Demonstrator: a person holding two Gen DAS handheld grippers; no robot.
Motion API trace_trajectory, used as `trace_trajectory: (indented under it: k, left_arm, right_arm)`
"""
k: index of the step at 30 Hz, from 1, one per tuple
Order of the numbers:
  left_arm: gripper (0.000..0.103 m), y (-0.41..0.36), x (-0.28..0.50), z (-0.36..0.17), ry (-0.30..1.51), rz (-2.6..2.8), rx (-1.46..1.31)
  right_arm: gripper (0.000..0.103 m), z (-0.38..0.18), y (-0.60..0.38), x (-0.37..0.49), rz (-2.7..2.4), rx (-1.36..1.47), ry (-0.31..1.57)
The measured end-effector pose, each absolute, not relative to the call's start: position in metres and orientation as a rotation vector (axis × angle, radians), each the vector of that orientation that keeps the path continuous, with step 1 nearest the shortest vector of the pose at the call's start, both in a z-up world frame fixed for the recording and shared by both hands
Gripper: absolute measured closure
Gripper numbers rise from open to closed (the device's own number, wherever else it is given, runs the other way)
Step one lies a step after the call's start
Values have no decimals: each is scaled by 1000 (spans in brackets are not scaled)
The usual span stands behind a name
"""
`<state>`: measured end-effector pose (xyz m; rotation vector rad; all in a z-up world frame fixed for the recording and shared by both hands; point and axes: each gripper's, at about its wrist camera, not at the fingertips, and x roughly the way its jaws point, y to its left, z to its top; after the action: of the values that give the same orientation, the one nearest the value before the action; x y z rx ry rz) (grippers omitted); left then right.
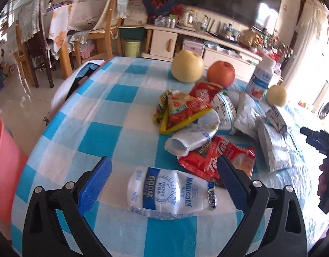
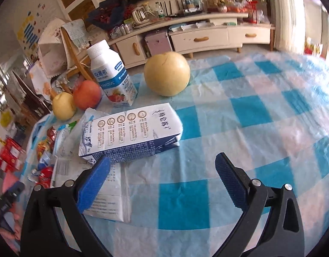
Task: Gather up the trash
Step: 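Lower the left tool to the white MAGICDAY bag while the right tool reaches the white printed packet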
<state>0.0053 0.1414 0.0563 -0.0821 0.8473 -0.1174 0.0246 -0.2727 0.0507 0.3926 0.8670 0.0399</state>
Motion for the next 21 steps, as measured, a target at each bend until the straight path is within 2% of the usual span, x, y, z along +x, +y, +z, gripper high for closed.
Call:
trace_trajectory:
  k: [5, 14, 21]
  left_arm:
    - [6, 130, 6, 47, 890, -149, -46]
    - [6, 117, 6, 34, 922, -123, 62]
    - [6, 134, 12, 22, 1000, -31, 44]
  right_arm:
    - [4, 43, -247, 27, 142, 403, 906]
    - [4, 36, -194, 31, 256, 250, 952]
    - [4, 37, -161, 21, 376, 235, 987]
